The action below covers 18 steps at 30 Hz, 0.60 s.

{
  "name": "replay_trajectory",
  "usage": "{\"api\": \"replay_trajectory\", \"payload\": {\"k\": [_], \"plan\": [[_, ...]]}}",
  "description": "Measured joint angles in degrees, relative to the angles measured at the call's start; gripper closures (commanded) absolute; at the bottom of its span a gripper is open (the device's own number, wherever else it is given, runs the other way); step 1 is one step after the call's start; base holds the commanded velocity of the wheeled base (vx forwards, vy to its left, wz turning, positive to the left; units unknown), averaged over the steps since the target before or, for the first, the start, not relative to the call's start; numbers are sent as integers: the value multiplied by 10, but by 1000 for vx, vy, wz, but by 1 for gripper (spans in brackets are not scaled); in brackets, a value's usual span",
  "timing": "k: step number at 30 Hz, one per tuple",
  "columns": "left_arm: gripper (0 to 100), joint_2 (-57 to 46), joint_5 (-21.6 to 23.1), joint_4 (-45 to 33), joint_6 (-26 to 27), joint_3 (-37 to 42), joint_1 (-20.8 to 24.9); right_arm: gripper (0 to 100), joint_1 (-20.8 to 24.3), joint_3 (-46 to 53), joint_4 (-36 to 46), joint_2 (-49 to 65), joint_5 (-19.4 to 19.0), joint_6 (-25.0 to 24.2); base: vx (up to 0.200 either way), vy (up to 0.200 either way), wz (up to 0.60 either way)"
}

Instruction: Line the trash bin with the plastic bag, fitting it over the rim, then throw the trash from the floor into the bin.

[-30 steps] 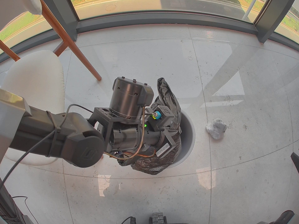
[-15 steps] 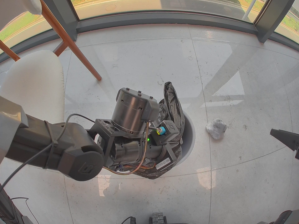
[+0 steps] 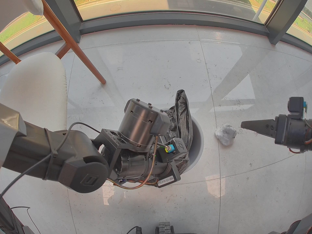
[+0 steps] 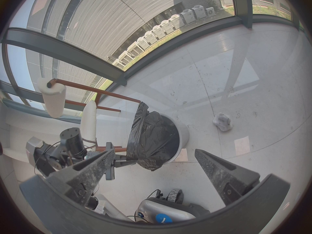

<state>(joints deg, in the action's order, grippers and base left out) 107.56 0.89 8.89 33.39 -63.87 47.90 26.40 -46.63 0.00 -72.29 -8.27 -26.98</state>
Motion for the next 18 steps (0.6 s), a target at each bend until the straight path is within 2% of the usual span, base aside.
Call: {"api": "replay_trajectory", "payload": {"k": [18], "plan": [[100, 0, -13, -4, 8, 1, 14, 0, 39, -162, 2, -206, 11, -2, 0, 0, 0]]}}
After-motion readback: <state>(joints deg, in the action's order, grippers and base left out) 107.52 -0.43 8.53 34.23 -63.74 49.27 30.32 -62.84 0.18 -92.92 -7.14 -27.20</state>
